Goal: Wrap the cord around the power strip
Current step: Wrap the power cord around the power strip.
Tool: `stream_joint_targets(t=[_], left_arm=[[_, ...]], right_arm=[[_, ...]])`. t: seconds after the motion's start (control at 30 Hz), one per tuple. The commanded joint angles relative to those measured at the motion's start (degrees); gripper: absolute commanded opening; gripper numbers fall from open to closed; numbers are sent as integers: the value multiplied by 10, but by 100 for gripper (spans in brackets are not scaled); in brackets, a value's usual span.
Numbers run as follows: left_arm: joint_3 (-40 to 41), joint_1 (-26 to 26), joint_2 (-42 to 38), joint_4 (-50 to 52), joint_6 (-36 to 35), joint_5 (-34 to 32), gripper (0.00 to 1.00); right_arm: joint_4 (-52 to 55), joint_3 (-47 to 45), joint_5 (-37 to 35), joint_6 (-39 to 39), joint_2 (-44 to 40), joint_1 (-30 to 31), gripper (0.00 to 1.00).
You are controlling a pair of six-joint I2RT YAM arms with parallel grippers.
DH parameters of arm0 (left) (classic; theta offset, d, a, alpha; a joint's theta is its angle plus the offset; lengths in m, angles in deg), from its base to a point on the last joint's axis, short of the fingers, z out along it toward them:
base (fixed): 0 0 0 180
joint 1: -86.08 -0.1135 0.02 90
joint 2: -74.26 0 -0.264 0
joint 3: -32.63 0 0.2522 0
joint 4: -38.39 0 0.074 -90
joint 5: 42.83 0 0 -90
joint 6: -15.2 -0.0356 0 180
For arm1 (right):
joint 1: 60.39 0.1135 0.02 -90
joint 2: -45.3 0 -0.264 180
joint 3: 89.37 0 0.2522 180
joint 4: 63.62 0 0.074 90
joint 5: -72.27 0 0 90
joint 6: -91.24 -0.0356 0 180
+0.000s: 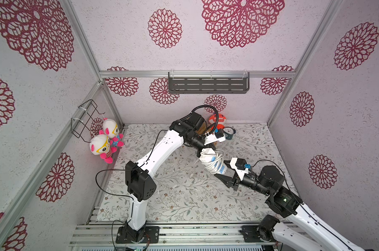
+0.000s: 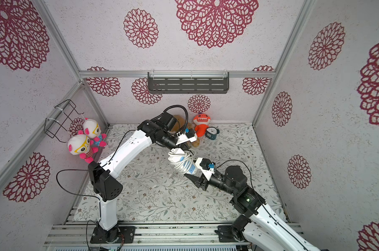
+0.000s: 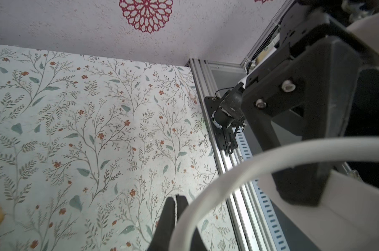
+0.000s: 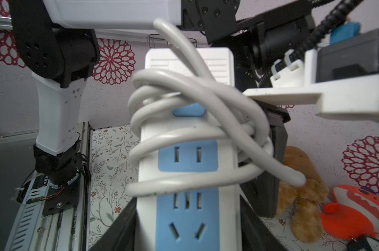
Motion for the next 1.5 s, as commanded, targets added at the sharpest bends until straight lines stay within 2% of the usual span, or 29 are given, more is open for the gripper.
stream_joint_targets(t=[0.0,0.17,0.27,0.33,0.6,0.87,1.23,1.47], left_arm=[[62,-7,-45,-136,75,52,10],[226,-7,-100,-356,204,79,10],[319,-3,-119,-522,304,86,11],[360,2,-123,-590,338,74,11],[406,39,-99,-675,388,38,10],[489,45,-71,-838,486,11,16],[535,55,17,-1046,624,-10,19],[593,55,19,-1035,601,-45,21]], right_arm=[[-133,16,-47,34,-19,6,0],[-129,30,-97,52,-13,6,0],[-105,47,-99,56,1,6,0],[-97,52,-97,52,9,6,0],[-80,65,-121,37,13,5,0],[-42,88,-131,37,20,5,0],[-13,117,-147,41,40,5,0],[8,134,-162,52,44,3,0]])
